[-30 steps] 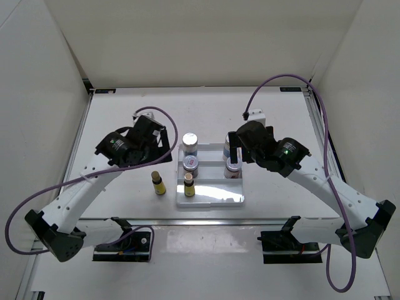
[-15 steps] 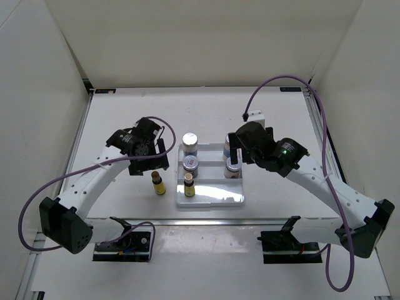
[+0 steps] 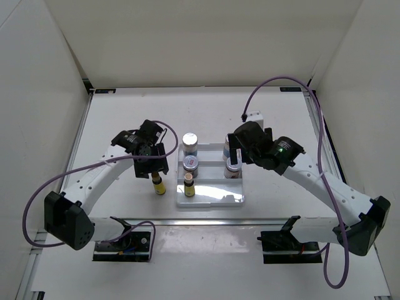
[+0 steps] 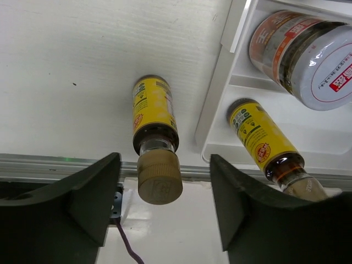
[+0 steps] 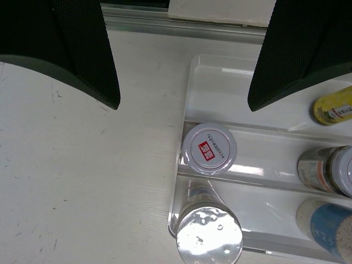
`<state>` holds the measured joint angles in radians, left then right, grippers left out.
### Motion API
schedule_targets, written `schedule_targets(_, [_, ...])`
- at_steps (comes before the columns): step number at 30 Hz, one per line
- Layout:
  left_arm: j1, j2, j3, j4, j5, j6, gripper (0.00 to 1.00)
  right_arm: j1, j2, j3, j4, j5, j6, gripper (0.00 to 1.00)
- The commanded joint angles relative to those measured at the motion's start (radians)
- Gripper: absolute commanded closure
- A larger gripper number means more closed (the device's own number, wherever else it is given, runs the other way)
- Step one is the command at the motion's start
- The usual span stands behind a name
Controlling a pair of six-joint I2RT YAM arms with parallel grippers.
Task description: Organize the condiment bottles
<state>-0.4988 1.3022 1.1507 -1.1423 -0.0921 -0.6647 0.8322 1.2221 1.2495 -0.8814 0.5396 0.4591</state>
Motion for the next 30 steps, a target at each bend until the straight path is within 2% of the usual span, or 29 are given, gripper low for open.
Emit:
schedule_targets(1, [0.005,0.008,-0.009,0.018,0.014,-0.003,0.27,-0.004,0.001,-0.001,0.018,0.003,-0.011,0.0])
schedule_targets(4, [0.005,0.008,-0.019,0.018,0.023,-0.003,0.29,-0.004,-0.009,-0.01,0.018,0.003,-0.02,0.0])
schedule_targets(6, [0.005,0.008,-0.019,0.018,0.023,-0.003,0.38,-0.013,-0.018,-0.01,0.018,0.003,-0.02,0.0])
schedule_targets(8, [0.005,-0.003,-0.019,0.018,0.034,-0.003,0.42,-0.022,-0.018,-0.019,0.018,0.003,-0.02,0.0])
schedule_targets(9, [0.005,-0.012,-0.019,0.018,0.034,-0.003,0.49,-0.033,-0.029,-0.019,0.018,0.003,-0.02,0.0])
schedule_targets(11, [0.005,-0.012,-0.019,0.018,0.034,0.007,0.5,-0.042,-0.029,-0.019,0.009,0.003,-0.02,0.0])
schedule_targets(17, [0.005,-0.021,0.096,-0.005,0.034,0.043,0.87,-0.074,-0.038,0.016,-0.029,-0.024,-0.03,0.0])
schedule_targets(22, [0.005,0.005,0.256,-0.06,0.008,0.099,0.89,-0.084,-0.038,0.119,-0.129,0.011,-0.039,0.0])
schedule_targets(25, [-0.018,0.051,0.433,-0.126,-0.067,0.143,0.89,-0.093,-0.049,0.189,-0.212,0.042,-0.039,0.0])
schedule_targets(26, [-0.027,0.066,0.54,-0.143,-0.102,0.154,0.89,-0.093,-0.058,0.206,-0.231,0.055,-0.018,0.0])
schedule_targets(30, [-0.027,0.164,0.798,-0.215,-0.078,0.207,0.89,-0.102,-0.078,0.278,-0.356,0.1,0.051,0.0])
